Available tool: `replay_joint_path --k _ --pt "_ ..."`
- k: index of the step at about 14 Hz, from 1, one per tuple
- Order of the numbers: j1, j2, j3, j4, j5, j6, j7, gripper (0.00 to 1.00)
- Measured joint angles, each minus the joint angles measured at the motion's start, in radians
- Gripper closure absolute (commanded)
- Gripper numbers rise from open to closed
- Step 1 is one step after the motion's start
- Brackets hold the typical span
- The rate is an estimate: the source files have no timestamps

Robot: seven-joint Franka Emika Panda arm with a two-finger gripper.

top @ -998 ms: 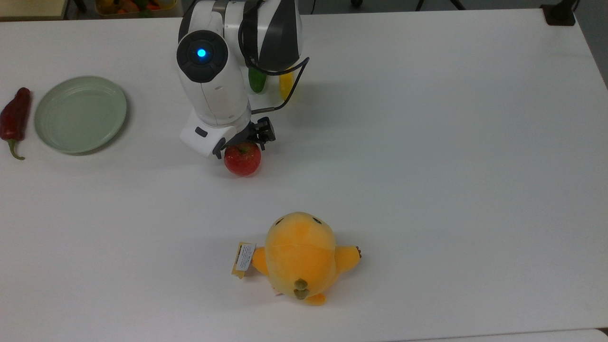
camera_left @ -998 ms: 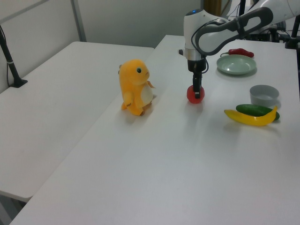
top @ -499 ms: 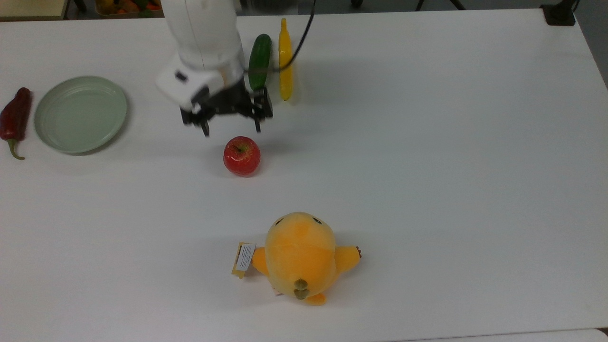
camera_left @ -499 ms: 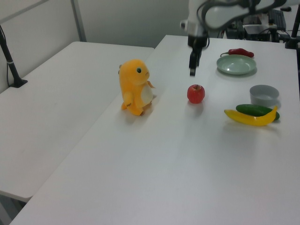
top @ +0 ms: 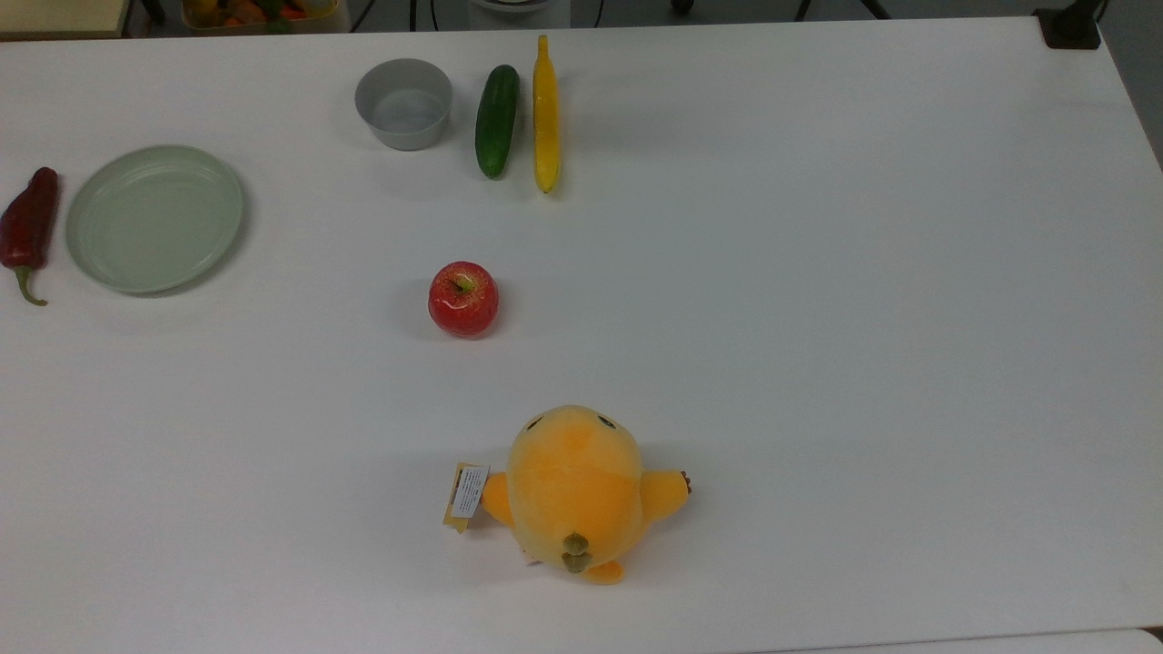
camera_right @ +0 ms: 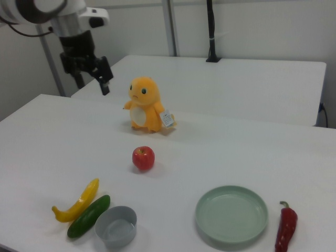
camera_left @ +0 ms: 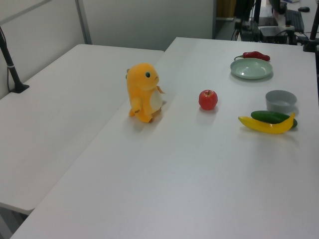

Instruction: Red apple placed in the center of the desktop

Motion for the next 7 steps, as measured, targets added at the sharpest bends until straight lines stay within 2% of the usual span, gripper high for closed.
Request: replay_joint_path --k 4,7 --pt "0.041 -0.07 0.0 -0.11 0.0 -0.008 0.002 0.0" --pt "0.046 -0.068 -0.001 -0.149 0.0 0.098 -0.084 0.0"
